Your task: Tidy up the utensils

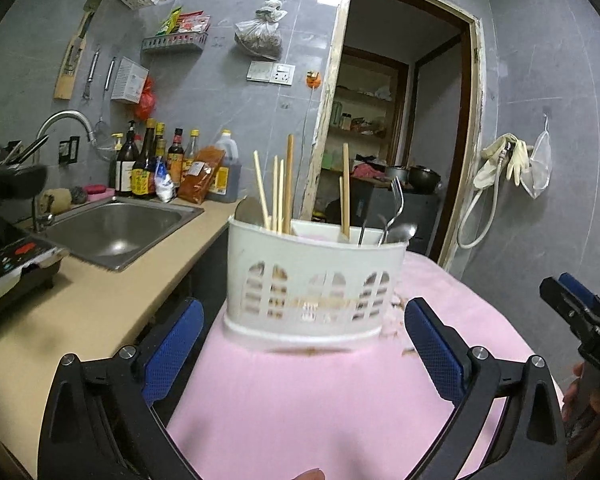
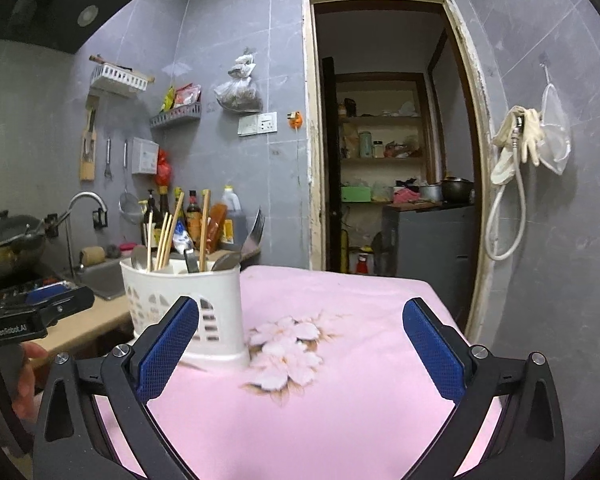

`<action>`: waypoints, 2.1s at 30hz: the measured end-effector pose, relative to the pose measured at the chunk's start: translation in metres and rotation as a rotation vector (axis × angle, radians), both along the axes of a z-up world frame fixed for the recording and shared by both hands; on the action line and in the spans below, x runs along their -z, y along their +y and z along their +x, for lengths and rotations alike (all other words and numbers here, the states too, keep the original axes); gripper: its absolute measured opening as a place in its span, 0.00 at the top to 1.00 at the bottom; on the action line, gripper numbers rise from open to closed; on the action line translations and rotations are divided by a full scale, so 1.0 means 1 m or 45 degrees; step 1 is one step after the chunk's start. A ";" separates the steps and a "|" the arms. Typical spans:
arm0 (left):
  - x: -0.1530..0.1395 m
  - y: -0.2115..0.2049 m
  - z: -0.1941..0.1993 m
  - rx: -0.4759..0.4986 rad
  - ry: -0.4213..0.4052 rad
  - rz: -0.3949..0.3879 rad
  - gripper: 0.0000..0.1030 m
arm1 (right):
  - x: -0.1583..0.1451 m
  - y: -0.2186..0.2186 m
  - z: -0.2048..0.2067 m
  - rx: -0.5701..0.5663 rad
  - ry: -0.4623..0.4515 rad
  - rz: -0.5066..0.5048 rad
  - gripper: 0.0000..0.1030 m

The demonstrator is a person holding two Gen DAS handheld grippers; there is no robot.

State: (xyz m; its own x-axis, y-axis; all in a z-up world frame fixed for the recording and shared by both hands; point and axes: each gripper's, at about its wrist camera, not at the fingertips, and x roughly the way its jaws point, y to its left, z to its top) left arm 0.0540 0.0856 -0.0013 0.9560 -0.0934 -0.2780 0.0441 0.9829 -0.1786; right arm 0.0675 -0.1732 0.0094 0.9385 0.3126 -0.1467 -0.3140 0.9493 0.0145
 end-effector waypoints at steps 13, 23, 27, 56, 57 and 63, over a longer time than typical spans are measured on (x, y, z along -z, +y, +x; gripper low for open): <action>0.013 -0.009 -0.035 0.000 0.013 0.041 0.04 | 0.015 -0.015 -0.046 0.112 0.049 0.046 0.00; 0.019 -0.014 -0.038 -0.022 0.020 0.088 0.04 | 0.021 -0.023 -0.058 0.168 0.048 0.035 0.00; 0.022 -0.015 -0.037 -0.028 0.019 0.104 0.04 | 0.024 -0.023 -0.057 0.185 0.053 0.021 0.00; 0.028 -0.014 -0.034 -0.037 0.025 0.101 0.04 | 0.027 -0.027 -0.055 0.192 0.074 0.024 0.00; 0.027 -0.015 -0.035 -0.038 0.025 0.102 0.04 | 0.027 -0.027 -0.055 0.191 0.074 0.024 0.00; 0.027 -0.014 -0.034 -0.038 0.025 0.101 0.04 | 0.027 -0.027 -0.056 0.191 0.073 0.024 0.00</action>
State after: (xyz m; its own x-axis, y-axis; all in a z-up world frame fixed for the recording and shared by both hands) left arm 0.0195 0.0712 -0.0287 0.9524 -0.0421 -0.3020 0.0120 0.9948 -0.1008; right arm 0.0120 -0.2001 -0.0173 0.9650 0.1730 -0.1970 -0.1670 0.9848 0.0468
